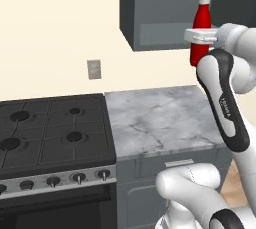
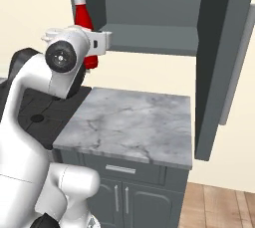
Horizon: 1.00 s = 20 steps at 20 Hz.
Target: Pick the water bottle from the counter and place it in the open cabinet.
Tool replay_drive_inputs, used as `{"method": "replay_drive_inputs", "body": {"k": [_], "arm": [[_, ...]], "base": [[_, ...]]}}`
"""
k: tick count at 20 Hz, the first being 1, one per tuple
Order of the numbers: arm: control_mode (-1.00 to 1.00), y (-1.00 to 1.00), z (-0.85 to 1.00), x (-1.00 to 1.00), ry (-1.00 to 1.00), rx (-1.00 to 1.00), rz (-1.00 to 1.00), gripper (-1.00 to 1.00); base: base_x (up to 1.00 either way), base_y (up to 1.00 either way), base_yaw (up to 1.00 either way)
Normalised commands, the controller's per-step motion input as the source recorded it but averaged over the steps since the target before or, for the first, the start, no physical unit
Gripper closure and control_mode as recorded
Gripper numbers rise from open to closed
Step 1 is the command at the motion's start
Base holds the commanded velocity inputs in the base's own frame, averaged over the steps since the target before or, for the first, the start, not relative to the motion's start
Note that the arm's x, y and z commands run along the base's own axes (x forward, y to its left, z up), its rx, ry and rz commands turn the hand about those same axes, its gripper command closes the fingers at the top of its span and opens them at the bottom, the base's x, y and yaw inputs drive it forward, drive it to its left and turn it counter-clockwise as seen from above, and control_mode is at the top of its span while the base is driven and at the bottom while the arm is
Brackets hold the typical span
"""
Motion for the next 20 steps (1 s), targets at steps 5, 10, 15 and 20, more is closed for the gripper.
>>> {"method": "replay_drive_inputs", "body": {"k": [5,10,15,20], "arm": [[-1.0,0.0,0.0,0.31,-0.02,0.0,0.0,1.0],[-1.0,-0.02,0.04,0.34,0.0,0.0,0.0,1.0],[-1.0,-0.13,0.03,0.28,0.01,0.0,0.0,1.0],[-1.0,-0.17,0.02,0.29,0.0,0.0,0.01,1.0]], "base": [[0.0,0.0,0.0],[0.0,0.0,0.0],[0.0,0.0,0.0],[0.0,0.0,0.0]]}}
